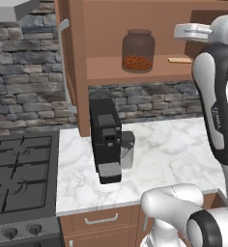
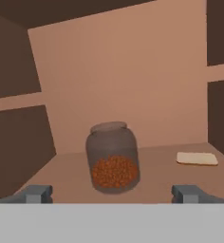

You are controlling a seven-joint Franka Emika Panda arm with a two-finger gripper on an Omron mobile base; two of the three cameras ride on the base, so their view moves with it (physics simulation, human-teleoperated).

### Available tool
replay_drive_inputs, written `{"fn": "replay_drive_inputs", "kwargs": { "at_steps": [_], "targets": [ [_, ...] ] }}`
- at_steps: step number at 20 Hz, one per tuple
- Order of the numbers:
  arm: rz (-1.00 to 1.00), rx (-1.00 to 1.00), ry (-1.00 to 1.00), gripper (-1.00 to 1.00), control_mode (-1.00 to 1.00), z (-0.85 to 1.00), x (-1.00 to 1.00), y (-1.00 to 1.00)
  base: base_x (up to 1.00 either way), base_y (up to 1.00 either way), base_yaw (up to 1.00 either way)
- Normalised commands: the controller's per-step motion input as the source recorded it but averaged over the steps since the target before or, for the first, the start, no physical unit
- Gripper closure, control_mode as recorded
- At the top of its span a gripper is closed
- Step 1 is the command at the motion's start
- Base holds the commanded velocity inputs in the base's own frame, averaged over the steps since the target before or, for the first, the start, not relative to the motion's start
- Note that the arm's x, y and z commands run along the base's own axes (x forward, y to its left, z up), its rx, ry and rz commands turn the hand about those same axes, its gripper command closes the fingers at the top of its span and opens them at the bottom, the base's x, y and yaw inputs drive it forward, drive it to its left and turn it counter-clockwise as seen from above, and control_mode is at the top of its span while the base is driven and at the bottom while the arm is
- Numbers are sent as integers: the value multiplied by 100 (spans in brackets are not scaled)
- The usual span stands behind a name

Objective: Pick the candle and jar from the dining table and place them in the open cabinet. Close the cabinet after placing the objects.

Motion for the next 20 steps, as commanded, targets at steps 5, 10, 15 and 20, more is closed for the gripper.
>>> {"fn": "replay_drive_inputs", "kwargs": {
  "at_steps": [5,10,15,20],
  "targets": [
    [0,18,5,-100,-100,-14,-100,15,0,0,0],
    [0,7,20,-100,-100,-20,-99,18,0,0,0],
    [-1,0,40,-100,-100,-14,-83,9,0,0,0],
    [-1,0,47,-100,-100,-13,-63,3,0,0,0]
  ]
}}
